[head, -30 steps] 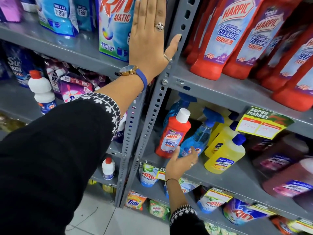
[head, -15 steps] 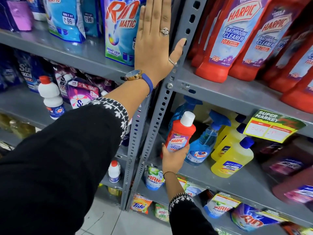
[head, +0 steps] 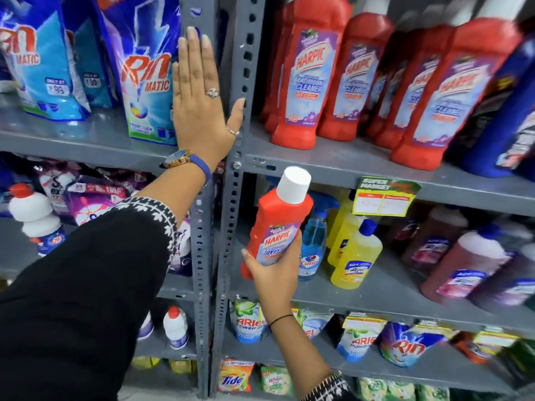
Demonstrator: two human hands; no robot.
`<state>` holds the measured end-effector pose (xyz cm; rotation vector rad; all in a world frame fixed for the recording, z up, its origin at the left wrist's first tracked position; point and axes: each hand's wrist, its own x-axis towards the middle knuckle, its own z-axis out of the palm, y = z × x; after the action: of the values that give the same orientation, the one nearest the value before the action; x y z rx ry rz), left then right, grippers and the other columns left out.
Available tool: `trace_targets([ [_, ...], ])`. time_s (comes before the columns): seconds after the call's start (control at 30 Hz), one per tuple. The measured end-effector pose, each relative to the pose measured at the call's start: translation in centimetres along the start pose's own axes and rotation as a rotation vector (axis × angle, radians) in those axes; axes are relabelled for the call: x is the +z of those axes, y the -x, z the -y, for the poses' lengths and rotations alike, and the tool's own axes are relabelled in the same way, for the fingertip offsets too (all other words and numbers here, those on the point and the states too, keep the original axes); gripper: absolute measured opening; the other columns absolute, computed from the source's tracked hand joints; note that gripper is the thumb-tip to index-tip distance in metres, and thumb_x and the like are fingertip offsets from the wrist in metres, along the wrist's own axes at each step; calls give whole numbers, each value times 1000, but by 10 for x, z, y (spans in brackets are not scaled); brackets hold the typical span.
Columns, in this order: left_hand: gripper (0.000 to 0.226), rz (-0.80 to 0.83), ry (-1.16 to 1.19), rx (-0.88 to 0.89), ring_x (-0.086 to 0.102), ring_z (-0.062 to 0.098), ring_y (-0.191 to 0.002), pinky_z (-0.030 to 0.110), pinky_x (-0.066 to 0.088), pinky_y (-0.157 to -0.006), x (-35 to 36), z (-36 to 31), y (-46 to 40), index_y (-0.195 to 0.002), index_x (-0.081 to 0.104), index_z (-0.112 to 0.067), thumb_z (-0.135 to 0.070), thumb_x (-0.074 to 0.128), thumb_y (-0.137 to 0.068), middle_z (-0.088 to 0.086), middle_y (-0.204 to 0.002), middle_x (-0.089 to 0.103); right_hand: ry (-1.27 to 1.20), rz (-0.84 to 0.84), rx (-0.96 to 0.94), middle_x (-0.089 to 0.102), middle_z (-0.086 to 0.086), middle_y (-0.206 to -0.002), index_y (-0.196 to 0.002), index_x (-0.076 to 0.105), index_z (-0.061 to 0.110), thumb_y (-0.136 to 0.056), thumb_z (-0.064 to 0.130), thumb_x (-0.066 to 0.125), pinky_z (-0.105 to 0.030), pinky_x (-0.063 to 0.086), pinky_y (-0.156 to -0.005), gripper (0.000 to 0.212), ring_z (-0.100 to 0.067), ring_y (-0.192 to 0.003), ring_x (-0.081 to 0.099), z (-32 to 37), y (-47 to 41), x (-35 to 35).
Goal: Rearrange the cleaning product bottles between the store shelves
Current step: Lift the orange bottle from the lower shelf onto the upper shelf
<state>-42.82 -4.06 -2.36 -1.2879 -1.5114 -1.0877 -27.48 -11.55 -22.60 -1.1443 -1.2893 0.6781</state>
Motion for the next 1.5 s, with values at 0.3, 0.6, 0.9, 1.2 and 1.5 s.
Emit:
trace_targets([
  [0.3,77,7,84,-2,8,36,-143,35,-2,-118,0,1,1,-147,11,5,-44,39,-95,25,-153,12,-137,-383,-301,43,2,-142,-147,20,21,-57,35,83,-12,31,-100,110,-7,-125,42,136,-68,-24],
  [0.6,80,17,71,5,4,32,-143,30,-9,-117,2,2,2,-148,5,3,-42,41,-93,23,-155,8,49,-566,-262,30,-6,-151,-150,9,24,-67,31,77,-31,38,-85,108,-18,-130,33,168,-173,-42],
  [0.9,79,-1,103,6,4,31,-143,34,-1,-118,7,4,3,-148,5,4,-43,38,-92,24,-154,10,234,-483,-199,30,-18,-149,-149,9,8,-71,22,75,-55,18,-112,103,-34,-135,32,144,-216,-40],
  [1.2,78,8,99,-1,5,33,-143,40,6,-119,5,2,3,-147,7,4,-43,37,-93,25,-154,10,272,-455,-199,25,-16,-150,-148,5,6,-71,14,75,-55,10,-113,104,-33,-139,23,138,-219,-41],
  [1.5,78,12,62,0,4,33,-143,34,-3,-118,6,2,4,-148,6,3,-44,36,-94,23,-154,9,298,-391,-641,-8,0,-157,-149,-5,9,-83,28,64,-40,2,-119,97,-21,-146,-6,116,-135,-7],
])
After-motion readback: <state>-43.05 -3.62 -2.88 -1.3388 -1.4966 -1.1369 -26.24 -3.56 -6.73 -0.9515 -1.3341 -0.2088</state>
